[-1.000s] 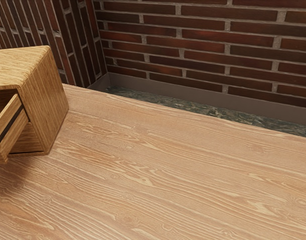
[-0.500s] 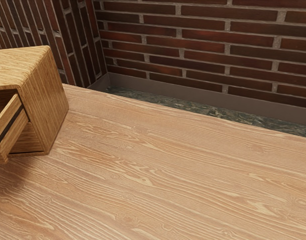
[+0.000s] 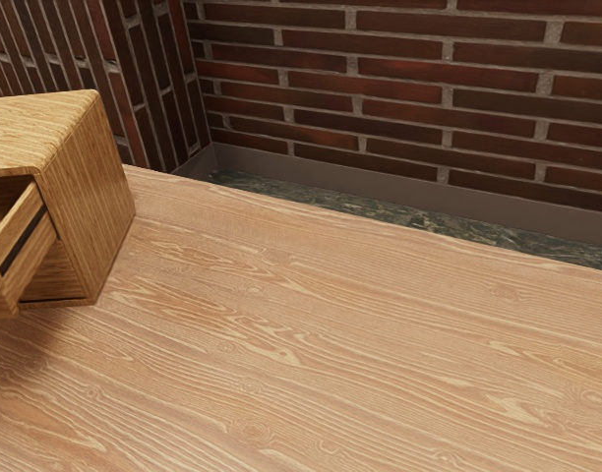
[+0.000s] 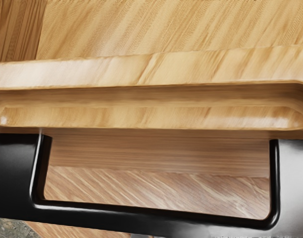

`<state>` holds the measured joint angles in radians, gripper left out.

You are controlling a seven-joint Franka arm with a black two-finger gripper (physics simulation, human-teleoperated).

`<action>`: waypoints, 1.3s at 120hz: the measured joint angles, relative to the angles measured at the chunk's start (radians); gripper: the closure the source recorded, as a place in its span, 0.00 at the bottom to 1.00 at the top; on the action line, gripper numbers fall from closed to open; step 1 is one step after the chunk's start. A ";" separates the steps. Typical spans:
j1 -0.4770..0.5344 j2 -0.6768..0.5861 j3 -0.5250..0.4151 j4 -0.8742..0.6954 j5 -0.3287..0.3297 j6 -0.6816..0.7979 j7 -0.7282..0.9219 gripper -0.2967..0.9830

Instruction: Push the drawer handle with one arm to close the drawer

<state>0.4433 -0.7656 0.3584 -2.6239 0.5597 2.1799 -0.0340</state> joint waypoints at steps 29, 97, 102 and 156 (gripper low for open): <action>0.000 0.054 0.000 0.008 0.000 0.065 0.027 0.85; -0.003 0.258 -0.011 0.127 -0.008 0.184 0.067 0.84; -0.004 0.273 -0.015 0.140 -0.010 0.190 0.069 0.84; -0.006 0.445 -0.060 0.291 -0.061 0.225 0.086 0.85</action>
<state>0.4376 -0.3203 0.2988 -2.3331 0.4983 2.4051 0.0524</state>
